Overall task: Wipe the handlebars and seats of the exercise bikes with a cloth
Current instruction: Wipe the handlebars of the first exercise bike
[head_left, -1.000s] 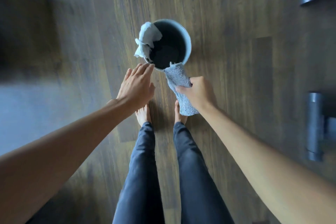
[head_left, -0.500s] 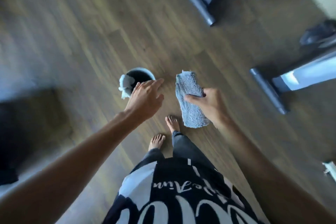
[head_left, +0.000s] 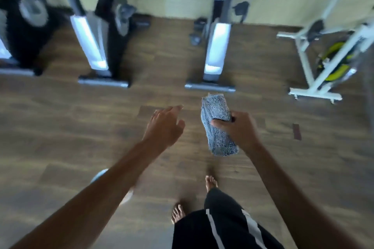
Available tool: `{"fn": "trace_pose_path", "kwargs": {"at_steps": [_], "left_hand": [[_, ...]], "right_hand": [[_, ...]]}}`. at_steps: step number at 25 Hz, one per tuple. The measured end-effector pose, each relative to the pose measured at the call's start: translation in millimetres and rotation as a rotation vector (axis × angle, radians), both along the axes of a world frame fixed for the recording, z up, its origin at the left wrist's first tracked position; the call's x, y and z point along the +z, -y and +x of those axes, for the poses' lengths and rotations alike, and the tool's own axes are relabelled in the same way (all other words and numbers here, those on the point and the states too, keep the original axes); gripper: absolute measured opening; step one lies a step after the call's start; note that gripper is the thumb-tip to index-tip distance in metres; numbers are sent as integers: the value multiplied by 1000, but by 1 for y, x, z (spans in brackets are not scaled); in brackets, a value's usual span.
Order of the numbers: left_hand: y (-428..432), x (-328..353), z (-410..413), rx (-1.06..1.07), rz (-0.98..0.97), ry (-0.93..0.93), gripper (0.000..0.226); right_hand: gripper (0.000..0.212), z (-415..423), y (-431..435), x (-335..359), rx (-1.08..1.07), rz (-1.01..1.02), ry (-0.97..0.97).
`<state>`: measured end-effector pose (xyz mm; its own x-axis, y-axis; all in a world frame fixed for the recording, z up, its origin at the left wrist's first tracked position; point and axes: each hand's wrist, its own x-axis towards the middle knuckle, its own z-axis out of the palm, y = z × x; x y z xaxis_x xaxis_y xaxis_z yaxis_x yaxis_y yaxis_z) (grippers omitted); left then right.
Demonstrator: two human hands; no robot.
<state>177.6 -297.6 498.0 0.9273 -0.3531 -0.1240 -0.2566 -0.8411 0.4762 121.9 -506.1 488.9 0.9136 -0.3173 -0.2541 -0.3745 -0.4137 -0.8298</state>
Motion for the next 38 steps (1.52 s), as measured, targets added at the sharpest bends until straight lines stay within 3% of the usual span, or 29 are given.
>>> {"fn": "trace_pose_path", "kwargs": {"at_steps": [6, 14, 24, 29, 38], "left_hand": [[180, 26, 59, -341, -40, 80, 50], [407, 74, 122, -542, -166, 125, 48], [585, 78, 245, -681, -192, 140, 51], [689, 83, 333, -789, -228, 151, 51], [887, 113, 439, -1002, -297, 186, 48]], "right_hand": [[24, -5, 148, 19, -329, -6, 96], [30, 32, 344, 75, -520, -145, 174], [24, 125, 508, 83, -696, -142, 193], [13, 199, 590, 92, -794, -142, 267], [13, 292, 752, 108, -1003, -185, 373]]}}
